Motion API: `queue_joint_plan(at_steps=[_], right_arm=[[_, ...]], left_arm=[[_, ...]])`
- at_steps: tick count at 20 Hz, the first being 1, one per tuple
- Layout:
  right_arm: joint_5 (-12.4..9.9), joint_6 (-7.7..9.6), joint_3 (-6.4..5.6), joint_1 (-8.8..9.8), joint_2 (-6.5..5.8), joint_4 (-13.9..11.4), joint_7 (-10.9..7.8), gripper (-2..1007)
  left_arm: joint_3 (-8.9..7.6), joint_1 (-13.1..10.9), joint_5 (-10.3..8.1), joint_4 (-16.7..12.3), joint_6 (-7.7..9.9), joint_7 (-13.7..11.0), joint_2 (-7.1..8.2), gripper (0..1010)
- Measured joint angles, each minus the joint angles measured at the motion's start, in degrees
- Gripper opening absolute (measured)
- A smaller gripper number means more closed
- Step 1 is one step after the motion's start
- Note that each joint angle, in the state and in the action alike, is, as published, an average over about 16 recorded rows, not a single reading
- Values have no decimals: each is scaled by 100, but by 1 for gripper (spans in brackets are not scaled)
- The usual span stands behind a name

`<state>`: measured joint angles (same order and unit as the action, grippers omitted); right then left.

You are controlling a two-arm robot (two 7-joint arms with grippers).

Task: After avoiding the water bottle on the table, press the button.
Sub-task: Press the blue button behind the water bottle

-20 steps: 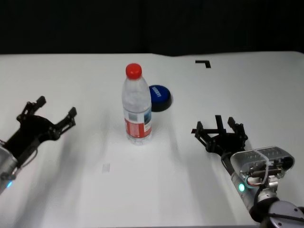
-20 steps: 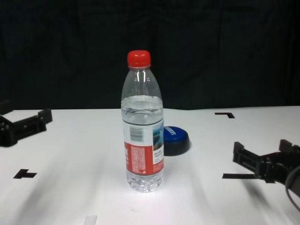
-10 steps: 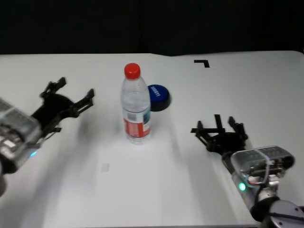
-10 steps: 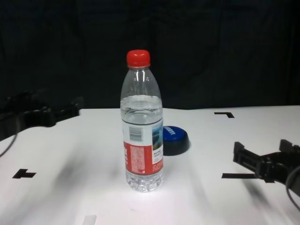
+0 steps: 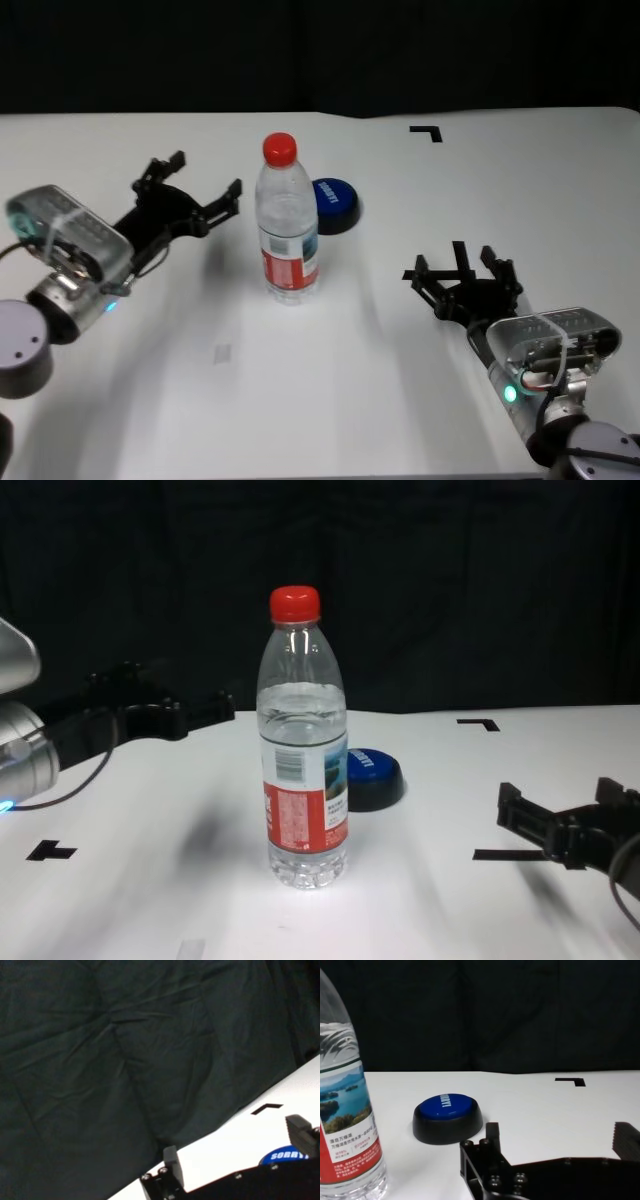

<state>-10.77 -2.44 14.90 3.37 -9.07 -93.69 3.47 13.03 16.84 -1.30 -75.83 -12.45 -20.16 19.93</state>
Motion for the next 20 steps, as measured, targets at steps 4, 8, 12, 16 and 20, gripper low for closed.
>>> queue_joint_plan(at_steps=[4,8,12,16,20], right_arm=[[0,0,0,0,0,0,0,1003],[0,0,0,0,0,0,0,1003],[0,0,0,0,1,0,0,1003],[0,0,0,0,1,0,0,1003],[0,0,0,0,1,0,0,1003]], left_arm=[[101,113,72,92,-19,-3,-4,1003],[168,211,131,194,-49,-23,28,1003],[199,276,160,270,-84,-70,97,1003],[228,329,179,367,-141,-142,187,1003],[255,372,195,483,-198,-196,259,1003]])
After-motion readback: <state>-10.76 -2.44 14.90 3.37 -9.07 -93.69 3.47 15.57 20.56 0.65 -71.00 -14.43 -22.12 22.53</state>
